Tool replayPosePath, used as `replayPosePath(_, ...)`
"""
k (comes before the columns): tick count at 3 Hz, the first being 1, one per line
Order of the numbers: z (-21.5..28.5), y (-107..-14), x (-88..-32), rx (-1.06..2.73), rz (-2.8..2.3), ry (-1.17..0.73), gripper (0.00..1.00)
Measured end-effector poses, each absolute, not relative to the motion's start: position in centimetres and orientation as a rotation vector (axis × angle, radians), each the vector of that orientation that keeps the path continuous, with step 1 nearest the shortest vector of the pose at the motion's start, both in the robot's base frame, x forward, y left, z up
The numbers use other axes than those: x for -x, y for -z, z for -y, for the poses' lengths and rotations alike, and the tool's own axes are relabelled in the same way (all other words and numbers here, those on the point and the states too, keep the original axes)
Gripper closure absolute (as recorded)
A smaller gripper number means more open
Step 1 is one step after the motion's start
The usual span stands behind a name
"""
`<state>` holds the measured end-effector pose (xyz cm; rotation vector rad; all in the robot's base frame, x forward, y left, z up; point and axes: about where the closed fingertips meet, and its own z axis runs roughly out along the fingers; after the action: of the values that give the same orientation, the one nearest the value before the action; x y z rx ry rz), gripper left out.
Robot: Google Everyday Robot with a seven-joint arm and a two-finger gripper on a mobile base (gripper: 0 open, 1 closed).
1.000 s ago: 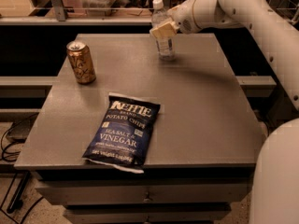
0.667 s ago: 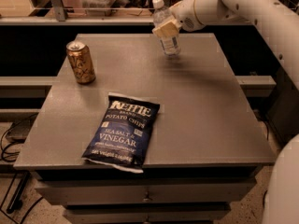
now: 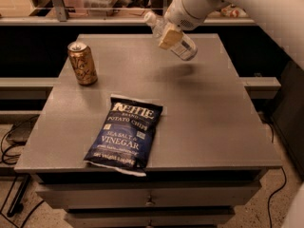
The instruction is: Knock blue plastic bottle over
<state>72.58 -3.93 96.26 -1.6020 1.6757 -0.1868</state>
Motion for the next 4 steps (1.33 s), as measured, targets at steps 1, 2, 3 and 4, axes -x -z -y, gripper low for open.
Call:
replayPosePath(1, 4.5, -93.6, -71.3, 1.766, -1.713, 0.293, 0.68)
replayPosePath(2, 4.4, -91.4, -69.8, 1.859, -1.749, 0.303, 0.45)
replayPosePath(3, 4.9, -89.9, -69.0, 1.830, -1.800, 0.180, 0.21)
replayPosePath(4, 4.2, -89.3, -67.2, 1.706, -1.865, -0.093, 0.01)
